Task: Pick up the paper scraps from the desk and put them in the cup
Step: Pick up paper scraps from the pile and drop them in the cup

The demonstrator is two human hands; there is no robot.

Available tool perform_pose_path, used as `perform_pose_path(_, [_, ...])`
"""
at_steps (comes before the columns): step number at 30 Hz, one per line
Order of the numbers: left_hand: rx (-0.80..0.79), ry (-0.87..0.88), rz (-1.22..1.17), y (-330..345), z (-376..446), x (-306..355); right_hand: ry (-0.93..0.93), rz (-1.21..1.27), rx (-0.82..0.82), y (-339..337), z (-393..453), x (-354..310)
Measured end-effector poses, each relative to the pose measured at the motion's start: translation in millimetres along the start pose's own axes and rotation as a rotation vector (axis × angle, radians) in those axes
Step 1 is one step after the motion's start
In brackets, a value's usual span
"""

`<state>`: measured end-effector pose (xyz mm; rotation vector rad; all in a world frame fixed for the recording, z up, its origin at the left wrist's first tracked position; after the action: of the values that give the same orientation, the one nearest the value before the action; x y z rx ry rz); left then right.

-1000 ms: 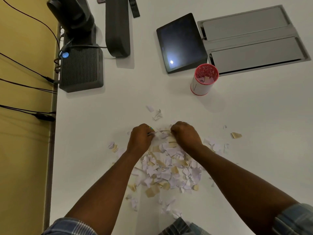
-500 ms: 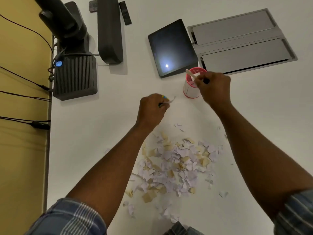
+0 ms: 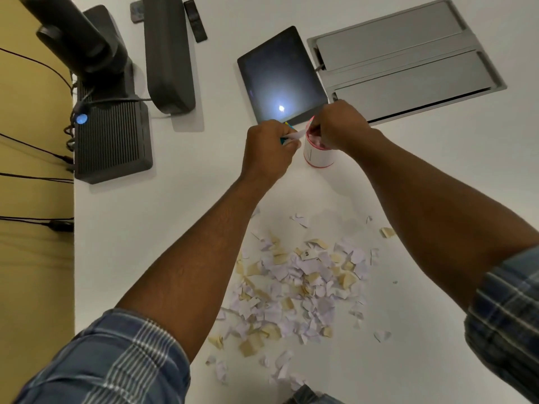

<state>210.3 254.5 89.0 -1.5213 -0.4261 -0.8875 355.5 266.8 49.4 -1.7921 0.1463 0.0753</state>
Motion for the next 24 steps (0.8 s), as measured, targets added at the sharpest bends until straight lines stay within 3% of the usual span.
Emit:
perform_pose_path(4, [-0.022,0.031,0.072,9,11,15,0.109,0.213,0.230,-23,-14,18])
perform_pose_path(8, [-0.134,0.072,0.203,42,30,37,0.266,0.537,0.555,-37,-61,47])
perform_pose_path(10, [-0.200,0.091,0.280,60,38,47,0.338,0.624,0.631,-28,-86,56])
perform_pose_path(16, [-0.507,0.145,0.515,101,46,53,0.366,0.620,0.575,12,-123,64])
perform_pose_path(20, [-0.526,0.184,0.571,103,48,58,0.391,0.654,0.537,30,-135,72])
perform_pose_path(24, [-0.448,0.234,0.548,90,47,64,0.426,0.643,0.537,41,-151,84])
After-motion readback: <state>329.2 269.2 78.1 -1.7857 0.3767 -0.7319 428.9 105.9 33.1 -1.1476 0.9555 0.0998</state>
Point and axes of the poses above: each hand's wrist, its own z-axis towards the middle knuckle, its own y-axis out of the palm, x = y × z, the point moved 8 cm from there along z, towards the middle knuckle, and after that the axes turned 3 degrees about -y, right-handed, at the moved point
